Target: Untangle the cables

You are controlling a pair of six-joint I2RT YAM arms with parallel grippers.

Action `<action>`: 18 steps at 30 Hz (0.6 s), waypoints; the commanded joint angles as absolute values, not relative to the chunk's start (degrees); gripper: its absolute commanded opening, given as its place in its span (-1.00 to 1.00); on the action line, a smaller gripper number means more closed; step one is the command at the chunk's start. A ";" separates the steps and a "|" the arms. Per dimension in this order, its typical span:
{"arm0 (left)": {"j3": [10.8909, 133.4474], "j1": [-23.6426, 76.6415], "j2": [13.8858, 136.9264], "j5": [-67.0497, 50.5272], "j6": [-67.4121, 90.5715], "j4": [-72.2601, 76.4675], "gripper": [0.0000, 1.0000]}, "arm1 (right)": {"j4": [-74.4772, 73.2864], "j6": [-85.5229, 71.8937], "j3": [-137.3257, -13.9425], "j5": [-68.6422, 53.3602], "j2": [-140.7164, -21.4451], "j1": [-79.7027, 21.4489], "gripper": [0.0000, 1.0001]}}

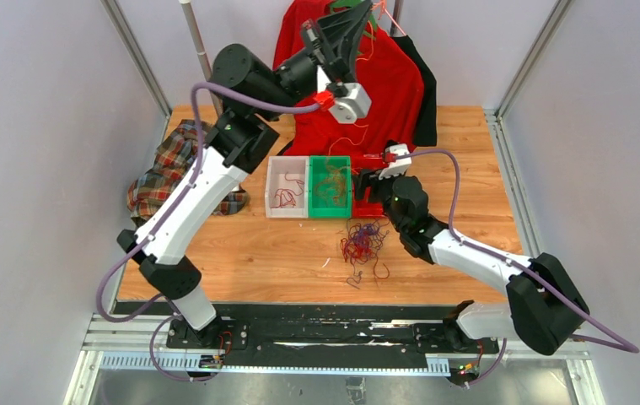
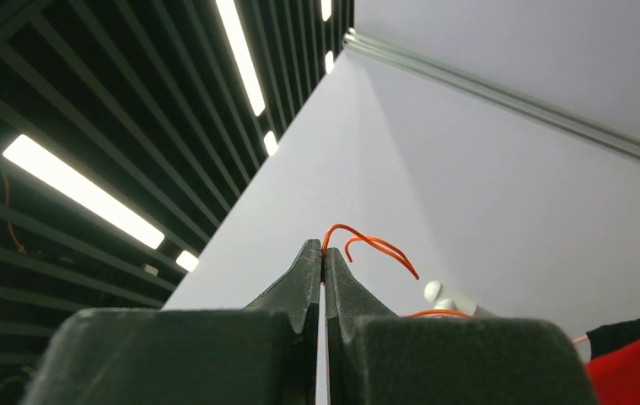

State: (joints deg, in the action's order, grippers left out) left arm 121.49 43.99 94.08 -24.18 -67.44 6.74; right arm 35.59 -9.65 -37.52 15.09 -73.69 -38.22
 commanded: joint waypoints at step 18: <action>112.03 42.35 94.69 -14.29 -73.62 6.16 -0.99 | 31.62 -10.17 -35.89 15.92 -74.68 -34.61 0.39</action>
